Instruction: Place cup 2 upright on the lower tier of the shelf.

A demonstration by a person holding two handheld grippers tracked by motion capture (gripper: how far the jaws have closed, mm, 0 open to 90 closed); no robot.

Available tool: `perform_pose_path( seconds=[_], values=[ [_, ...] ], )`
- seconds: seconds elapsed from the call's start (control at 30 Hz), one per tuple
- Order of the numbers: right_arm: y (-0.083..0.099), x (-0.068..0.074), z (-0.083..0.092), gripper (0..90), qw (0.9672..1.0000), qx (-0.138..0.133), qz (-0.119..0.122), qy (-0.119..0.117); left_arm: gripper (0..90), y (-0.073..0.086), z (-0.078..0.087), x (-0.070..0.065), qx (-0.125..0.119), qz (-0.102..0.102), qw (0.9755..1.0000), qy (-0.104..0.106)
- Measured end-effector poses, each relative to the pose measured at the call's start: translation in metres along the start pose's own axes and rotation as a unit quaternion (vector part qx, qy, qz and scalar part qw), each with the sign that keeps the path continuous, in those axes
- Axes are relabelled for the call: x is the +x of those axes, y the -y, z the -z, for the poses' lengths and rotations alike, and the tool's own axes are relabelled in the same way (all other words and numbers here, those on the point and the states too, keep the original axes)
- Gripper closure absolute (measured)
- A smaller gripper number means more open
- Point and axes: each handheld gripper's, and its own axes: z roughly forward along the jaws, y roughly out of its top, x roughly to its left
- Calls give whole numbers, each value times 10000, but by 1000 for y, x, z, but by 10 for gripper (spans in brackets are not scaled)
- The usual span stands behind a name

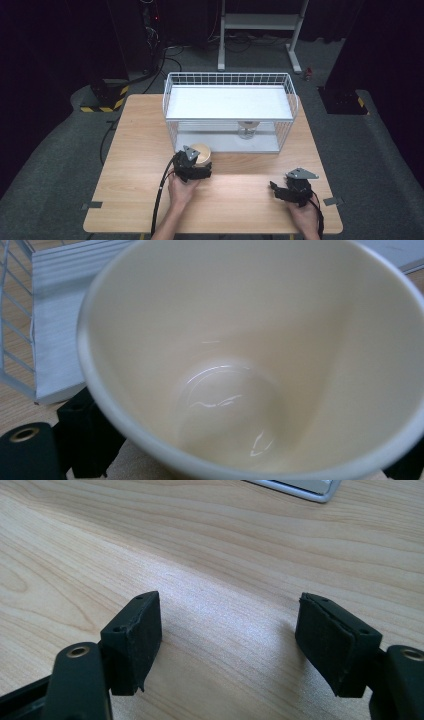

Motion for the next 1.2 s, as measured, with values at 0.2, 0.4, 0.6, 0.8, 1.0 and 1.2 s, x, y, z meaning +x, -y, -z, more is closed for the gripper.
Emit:
perform_pose_path(
  seconds=[0.2, 0.4, 0.6, 0.8, 1.0, 1.2],
  values=[
    [0, 0, 0, 268, 10000, 0, 0, 0, 85, 0, 0, 0, -20, -19, 10000, 15],
    [0, 0, 0, 268, 10000, 1, -2, -1, 85, 0, 0, -1, -60, -112, 9999, -40],
    [0, 0, 0, 268, 10000, -1, -1, -2, 85, -1, 0, 0, -28, -178, 9998, -20],
    [0, 0, 0, 268, 10000, -1, -1, -2, 86, -2, 0, -1, -66, -187, 9998, -31],
    [0, 0, 0, 267, 10000, 6, -11, -1, 86, -3, 1, 0, -98, -183, 9998, 3],
    [0, 0, 0, 267, 10000, 3, 8, -3, 86, -5, 2, 3, -148, -82, 9998, 49]
  ],
)
